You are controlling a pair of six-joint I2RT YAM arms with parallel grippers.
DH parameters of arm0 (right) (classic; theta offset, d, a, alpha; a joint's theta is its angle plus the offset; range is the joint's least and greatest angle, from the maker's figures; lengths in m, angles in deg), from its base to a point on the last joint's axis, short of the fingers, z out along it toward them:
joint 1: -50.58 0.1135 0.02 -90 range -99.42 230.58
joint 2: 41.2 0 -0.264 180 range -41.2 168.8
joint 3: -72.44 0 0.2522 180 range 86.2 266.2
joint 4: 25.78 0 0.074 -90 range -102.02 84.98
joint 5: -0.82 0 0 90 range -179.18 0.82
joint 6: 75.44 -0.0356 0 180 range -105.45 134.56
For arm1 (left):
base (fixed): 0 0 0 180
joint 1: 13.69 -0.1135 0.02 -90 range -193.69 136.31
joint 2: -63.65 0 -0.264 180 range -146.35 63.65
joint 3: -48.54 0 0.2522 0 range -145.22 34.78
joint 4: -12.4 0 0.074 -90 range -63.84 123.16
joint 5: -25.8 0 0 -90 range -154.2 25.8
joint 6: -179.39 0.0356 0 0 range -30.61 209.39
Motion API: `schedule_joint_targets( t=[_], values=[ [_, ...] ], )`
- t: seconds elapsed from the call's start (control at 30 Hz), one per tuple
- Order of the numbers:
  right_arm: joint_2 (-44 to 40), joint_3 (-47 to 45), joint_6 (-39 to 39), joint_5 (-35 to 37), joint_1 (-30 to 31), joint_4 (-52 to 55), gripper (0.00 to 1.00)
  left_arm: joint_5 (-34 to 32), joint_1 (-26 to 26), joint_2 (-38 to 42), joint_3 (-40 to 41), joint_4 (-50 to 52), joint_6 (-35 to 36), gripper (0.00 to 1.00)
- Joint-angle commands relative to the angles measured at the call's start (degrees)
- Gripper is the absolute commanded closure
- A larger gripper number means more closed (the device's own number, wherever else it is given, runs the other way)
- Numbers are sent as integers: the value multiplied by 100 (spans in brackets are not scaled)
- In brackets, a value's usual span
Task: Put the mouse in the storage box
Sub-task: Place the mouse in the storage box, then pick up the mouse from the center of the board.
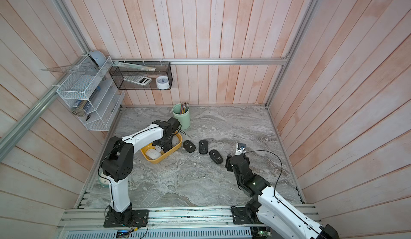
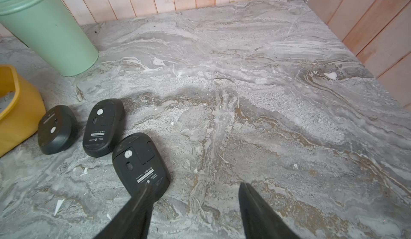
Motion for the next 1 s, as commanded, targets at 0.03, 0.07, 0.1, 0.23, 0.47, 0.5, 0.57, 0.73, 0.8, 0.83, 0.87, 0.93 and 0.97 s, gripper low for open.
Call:
schedule_joint_targets(
  t=[0.03,0.07,0.1,0.23,0.47,0.5,0.57,0.73,0.8,0.83,0.87,0.93,0.97],
  values=[
    [768,611,-91,-200,-25,13,34,1057,-166,1322,594,-815,-219,31],
    [1048,811,-72,-282,-24,45,34,1234,-237,1714,820,-1022,-262,29],
    [1366,1035,-30,-374,-23,78,33,1333,-317,2091,1030,-1199,-306,27],
    [2500,1839,210,-846,-23,124,32,1320,-642,3423,1544,-1322,-388,22],
    [4314,3498,477,-2273,-15,722,31,496,-951,5600,1312,-379,-125,13],
    [4553,3723,493,-2501,-9,788,31,261,-955,5894,1298,-324,-7,11],
    [4976,4090,424,-2795,24,857,31,-158,-957,6340,1312,-254,222,6],
    [5879,4914,328,-3081,181,1089,27,-726,-955,7278,1672,-455,794,0],
    [6180,5204,325,-3140,242,1227,26,-743,-955,7569,1980,-636,851,0],
    [6288,5326,333,-3163,270,1286,26,-726,-956,7681,2101,-718,850,0],
    [6404,5452,339,-3180,298,1358,26,-711,-955,7787,2245,-801,837,0],
    [6581,5672,345,-3191,362,1477,26,-682,-955,7975,2507,-977,804,0],
    [6672,5780,353,-3207,395,1547,26,-644,-957,8044,2617,-1063,795,0]
  ],
)
